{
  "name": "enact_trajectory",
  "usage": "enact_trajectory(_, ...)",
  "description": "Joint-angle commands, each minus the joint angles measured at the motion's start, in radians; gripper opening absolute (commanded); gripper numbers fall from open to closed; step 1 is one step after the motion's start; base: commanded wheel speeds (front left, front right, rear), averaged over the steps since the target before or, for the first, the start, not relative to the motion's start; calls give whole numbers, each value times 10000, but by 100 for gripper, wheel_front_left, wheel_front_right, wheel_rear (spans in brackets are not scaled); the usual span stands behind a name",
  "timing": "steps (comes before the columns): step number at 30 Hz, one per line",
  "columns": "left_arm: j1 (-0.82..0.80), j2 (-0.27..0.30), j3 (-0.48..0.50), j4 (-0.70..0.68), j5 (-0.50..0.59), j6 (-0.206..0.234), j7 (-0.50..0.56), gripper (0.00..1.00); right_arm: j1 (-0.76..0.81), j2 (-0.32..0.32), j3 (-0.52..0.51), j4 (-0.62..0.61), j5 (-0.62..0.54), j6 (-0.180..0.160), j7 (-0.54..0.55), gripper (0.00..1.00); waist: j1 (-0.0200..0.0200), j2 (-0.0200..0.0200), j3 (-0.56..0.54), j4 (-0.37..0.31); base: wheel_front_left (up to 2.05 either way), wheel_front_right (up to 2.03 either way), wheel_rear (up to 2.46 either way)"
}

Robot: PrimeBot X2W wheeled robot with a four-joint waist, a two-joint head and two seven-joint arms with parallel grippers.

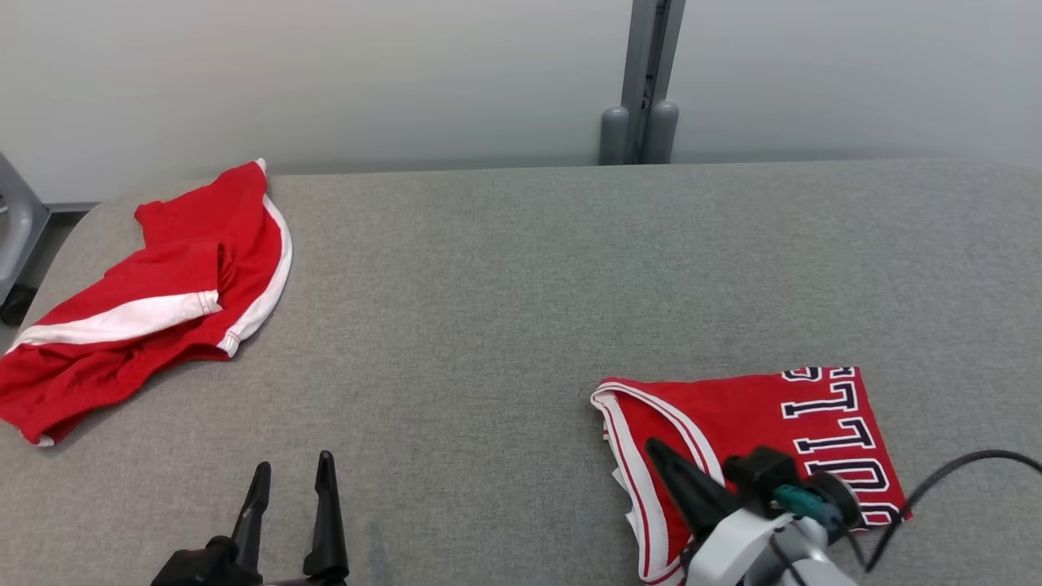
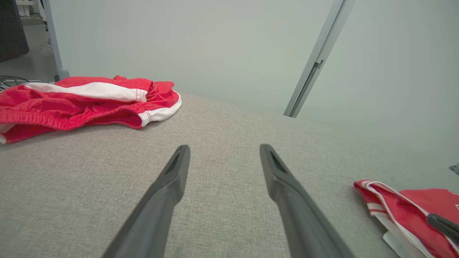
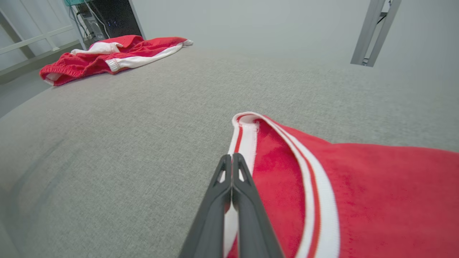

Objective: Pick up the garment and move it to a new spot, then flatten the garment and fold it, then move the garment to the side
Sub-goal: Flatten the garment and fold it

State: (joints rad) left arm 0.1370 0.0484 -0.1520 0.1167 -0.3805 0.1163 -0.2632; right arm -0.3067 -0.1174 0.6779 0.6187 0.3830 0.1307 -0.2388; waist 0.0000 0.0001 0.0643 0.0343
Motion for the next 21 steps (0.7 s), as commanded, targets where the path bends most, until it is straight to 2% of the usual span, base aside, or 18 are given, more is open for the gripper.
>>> enact_trajectory(1,41,41,185,-126,-1,-39,-18,100,163,-295,-439,-416,-54,3,-154,6,0,-1,-245,-215,0,0,0)
enact_trajectory(3,144,42,368,-210,142,-119,-18,100,486,-518,-1115,-1106,-262,3,-230,55,0,-1,-448,-402,0,0,0)
enact_trajectory(4,188,39,460,-245,223,-177,-18,100,679,-657,-1516,-1489,-423,1,-261,100,0,-1,-543,-503,0,0,0)
enact_trajectory(9,403,44,909,-438,857,-478,-18,100,1995,-994,-4083,-3787,-1040,3,-269,100,0,-1,-784,-973,0,0,0)
enact_trajectory(11,397,39,1011,-458,1218,-622,-18,100,2535,-1183,-5032,-4331,-1516,1,-271,100,0,-1,-828,-1072,0,0,0)
enact_trajectory(13,391,45,1114,-396,1318,-708,-18,100,3038,-1074,-5851,-4502,-1803,6,-271,100,0,-1,-838,-1132,0,0,0)
enact_trajectory(17,457,41,1213,-231,1504,-721,-18,100,3590,-897,-6724,-4395,-2130,4,-273,100,0,-1,-810,-1194,0,0,0)
enact_trajectory(21,560,41,1175,-137,1503,-769,-18,100,3861,-717,-6750,-3984,-2302,1,-275,100,0,-1,-758,-1135,0,0,0)
